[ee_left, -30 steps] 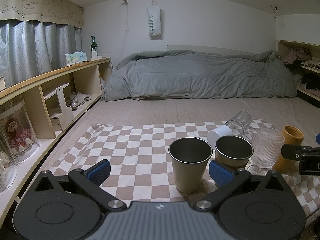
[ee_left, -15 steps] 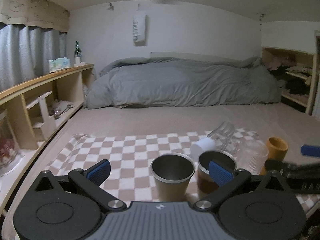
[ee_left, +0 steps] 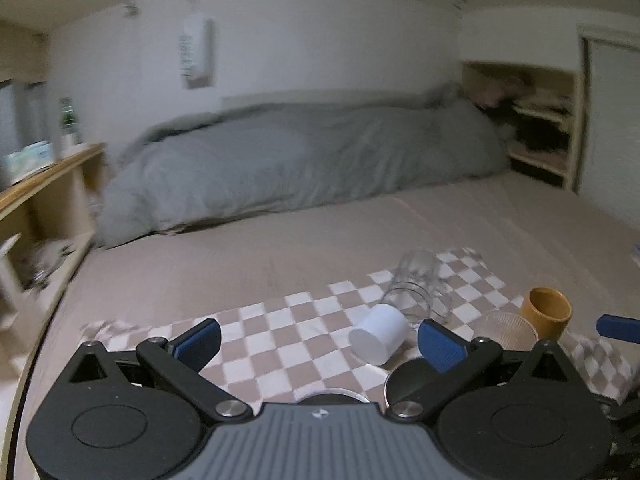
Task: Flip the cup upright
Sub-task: 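Move the left tool toward the white cup lying on its side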
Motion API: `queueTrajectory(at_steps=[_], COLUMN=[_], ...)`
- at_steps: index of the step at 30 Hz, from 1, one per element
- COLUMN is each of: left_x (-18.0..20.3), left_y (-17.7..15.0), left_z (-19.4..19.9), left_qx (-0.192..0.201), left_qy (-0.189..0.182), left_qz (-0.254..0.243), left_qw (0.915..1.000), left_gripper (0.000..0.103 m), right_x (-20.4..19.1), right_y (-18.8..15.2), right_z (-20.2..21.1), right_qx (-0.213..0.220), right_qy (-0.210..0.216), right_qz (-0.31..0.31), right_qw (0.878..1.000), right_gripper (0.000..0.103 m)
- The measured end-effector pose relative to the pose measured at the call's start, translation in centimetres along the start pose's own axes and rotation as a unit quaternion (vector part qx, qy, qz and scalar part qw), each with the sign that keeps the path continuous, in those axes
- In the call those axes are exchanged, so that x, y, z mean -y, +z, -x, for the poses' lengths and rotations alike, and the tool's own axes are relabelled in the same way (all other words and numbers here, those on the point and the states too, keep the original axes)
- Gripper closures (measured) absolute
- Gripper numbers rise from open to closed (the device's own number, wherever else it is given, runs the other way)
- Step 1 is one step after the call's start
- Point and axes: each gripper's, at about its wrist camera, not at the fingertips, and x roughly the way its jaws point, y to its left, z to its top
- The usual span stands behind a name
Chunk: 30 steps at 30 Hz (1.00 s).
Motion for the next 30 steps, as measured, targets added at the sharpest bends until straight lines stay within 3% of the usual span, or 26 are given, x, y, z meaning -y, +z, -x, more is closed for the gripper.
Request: queueTrajectory(at_steps=[3,6,12,14,21,24,30], left_x=[-0.4,0.0,1.8,2.5,5.3,6.4,7.5], left_y=[2.0,3.3,4.6,4.6,4.1,3.8,2.9], left_z=[-3.1,-6.3,-12.5,-14.8,-21.3,-23.9,-27.4], left_qx=[-0.038,-0.082,-0.140,-0.168,-0.230,-0.259,-0.299], left_qy=[-0.046,-0.106,-0.114,-0.116,-0.118,-0.103,-0.110], left_qz=[-0.039,-0.089,-0.161,-0.183,-0.249,-0.264,-0.270], left_qw=[0.9975,0.9870,0.9704,0.9617,0.9334,0.9233,0.9087], left_gripper=[0.000,0.000,0.006,0.012,0.018,0.030,0.030], right_x=[0.5,1.1,2.3,2.7,4.0,4.5,5.0], right_y=[0.1,0.2,0.0,0.1,0.1,0.1,0.1], right_z=[-0.8,-1.5,-2.7,-3.2,-4.7,-5.4,-6.0], right_qx=[-0.006,-0.011,-0.021,-0.024,-0.039,-0.047,-0.053], right_qy=[0.003,0.005,0.006,0.005,0.000,-0.002,-0.006], right_qz=[-0.010,-0.022,-0.044,-0.051,-0.064,-0.070,-0.076], right_qw=[1.000,1.000,0.999,0.998,0.997,0.996,0.996], right_gripper=[0.000,0.000,0.000,0.000,0.000,0.000,0.000])
